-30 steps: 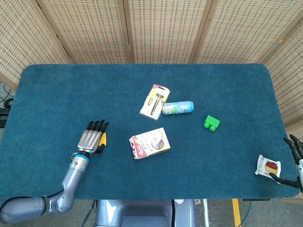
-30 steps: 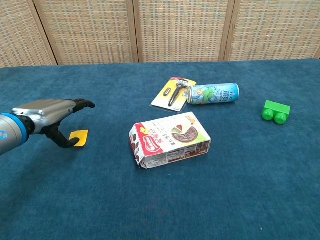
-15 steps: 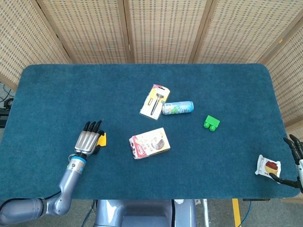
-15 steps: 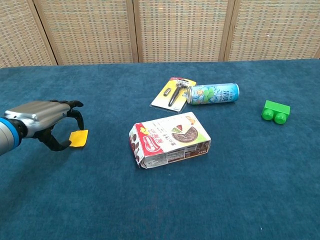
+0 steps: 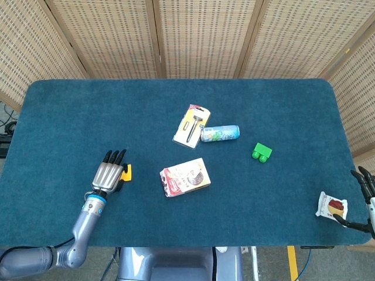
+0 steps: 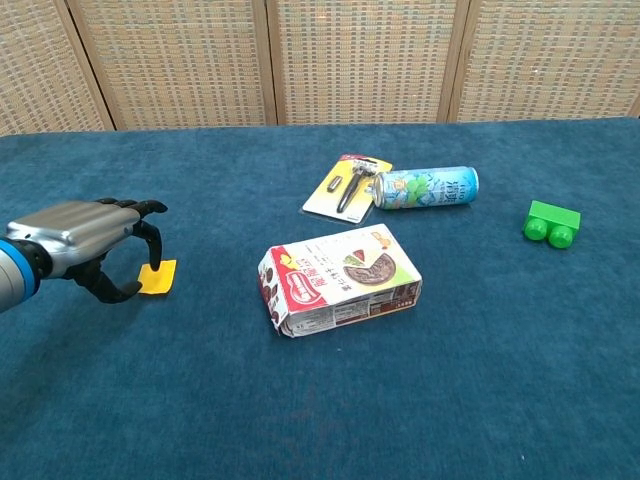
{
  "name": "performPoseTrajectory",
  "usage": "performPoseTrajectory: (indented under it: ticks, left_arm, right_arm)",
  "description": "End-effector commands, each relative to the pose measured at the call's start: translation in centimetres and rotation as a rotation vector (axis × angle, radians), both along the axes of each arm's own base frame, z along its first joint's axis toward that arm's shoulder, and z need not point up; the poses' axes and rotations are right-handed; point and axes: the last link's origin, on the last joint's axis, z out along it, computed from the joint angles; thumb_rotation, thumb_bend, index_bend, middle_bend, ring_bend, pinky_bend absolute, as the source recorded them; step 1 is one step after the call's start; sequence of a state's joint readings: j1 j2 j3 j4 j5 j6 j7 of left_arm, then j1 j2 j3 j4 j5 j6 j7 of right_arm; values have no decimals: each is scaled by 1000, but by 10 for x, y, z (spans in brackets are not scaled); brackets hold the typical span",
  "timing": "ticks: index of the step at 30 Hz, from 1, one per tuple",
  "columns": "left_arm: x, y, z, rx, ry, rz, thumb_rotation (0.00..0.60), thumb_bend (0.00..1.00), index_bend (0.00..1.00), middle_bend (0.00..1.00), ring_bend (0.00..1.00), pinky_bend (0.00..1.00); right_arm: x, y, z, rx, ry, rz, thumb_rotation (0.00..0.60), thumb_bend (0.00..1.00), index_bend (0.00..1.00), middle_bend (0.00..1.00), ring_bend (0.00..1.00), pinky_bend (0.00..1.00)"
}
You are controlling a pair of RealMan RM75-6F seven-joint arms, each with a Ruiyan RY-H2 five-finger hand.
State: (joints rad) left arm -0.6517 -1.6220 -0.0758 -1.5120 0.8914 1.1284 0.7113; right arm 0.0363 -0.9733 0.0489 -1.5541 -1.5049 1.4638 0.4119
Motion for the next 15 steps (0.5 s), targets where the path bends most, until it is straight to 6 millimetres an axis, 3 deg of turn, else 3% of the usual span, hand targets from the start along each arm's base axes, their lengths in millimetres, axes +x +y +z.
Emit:
performPoseTrajectory:
  ticks: [1,15]
  left_arm:
    - [-1,-2,0,0,4,-3,600,374,416,0,0,0]
    - [-12,-5,3,15,9,10,600,359,416,0,0,0]
  right_arm:
    - [0,0,0,2,0,-1,600,103,0,0,0,0]
    - [1,1,-1,0,4,2,600,104,0,0,0,0]
